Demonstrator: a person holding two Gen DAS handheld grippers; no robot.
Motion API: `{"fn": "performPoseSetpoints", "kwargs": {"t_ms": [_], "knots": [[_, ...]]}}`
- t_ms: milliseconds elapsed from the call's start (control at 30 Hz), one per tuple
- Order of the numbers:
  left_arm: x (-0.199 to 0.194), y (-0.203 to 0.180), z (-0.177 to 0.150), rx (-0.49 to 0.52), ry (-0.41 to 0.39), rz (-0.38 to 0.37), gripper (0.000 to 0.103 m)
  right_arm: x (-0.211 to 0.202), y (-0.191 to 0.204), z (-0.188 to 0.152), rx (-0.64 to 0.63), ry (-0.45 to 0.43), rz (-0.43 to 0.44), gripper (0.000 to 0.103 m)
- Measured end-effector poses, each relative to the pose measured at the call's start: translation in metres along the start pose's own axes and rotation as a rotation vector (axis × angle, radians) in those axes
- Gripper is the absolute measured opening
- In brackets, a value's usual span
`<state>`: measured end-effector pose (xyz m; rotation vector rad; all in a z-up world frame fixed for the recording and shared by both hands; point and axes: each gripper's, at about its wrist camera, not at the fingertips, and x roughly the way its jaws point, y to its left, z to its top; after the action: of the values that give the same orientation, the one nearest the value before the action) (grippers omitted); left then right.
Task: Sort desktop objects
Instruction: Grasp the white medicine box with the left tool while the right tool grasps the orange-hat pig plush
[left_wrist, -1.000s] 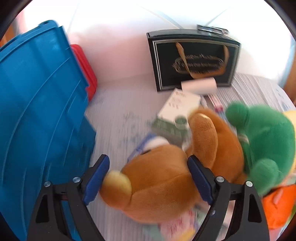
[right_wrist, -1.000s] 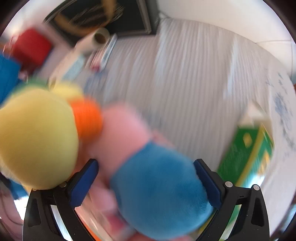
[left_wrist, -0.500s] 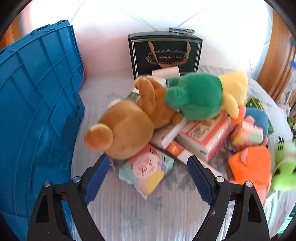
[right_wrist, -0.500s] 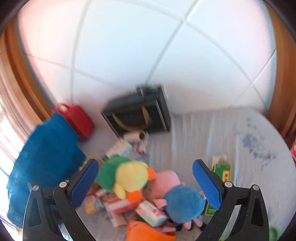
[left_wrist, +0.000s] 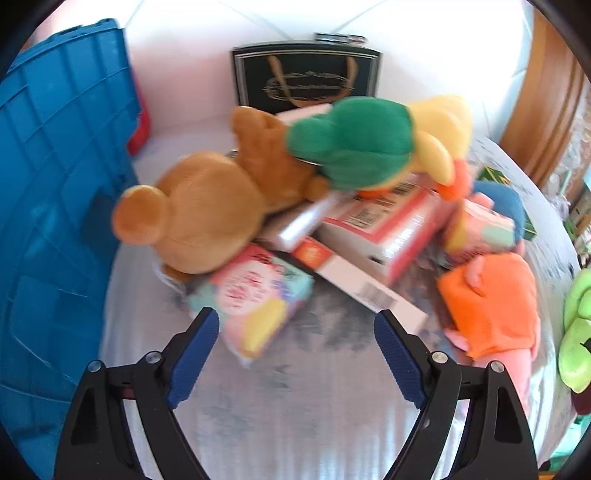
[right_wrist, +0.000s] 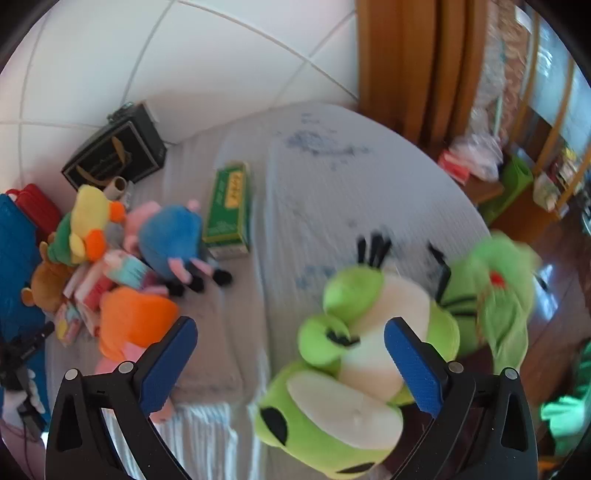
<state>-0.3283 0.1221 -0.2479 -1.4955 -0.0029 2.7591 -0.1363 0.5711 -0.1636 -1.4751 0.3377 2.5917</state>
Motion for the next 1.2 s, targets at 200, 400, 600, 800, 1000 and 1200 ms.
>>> {"fn": "performPoseSetpoints", "kwargs": {"t_ms": [200, 400, 600, 800, 1000, 1200], "knots": [[-0.009, -0.025, -0.011, 0.039, 0.000, -0.052, 0.086, -0.007, -0.014, -0.036, 0.038, -0.004, 0.000, 0.090], [-0.016, -0.058, -0.023, 0.083, 0.003, -0.104, 0.086, 0.015, 0.044, -0.051, -0.071, 0.031, 0.137, 0.090], [-0.021, -0.032, -0.037, 0.037, 0.017, -0.039, 0.086, 0.042, 0.104, -0.061, -0.132, 0.103, 0.267, 0.101], [-0.008, -0.012, -0.022, -0.093, 0.024, -0.079, 0.086, 0.061, 0.151, -0.054, -0.138, 0.143, 0.270, 0.103], [0.041, -0.035, 0.006, -0.144, 0.049, -0.089, 0.081, 0.080, 0.168, -0.041, -0.106, 0.169, 0.228, 0.103], [0.092, -0.045, -0.003, -0.123, 0.176, -0.088, 0.040, 0.106, 0.181, -0.043, -0.098, 0.230, 0.198, 0.103]]}}
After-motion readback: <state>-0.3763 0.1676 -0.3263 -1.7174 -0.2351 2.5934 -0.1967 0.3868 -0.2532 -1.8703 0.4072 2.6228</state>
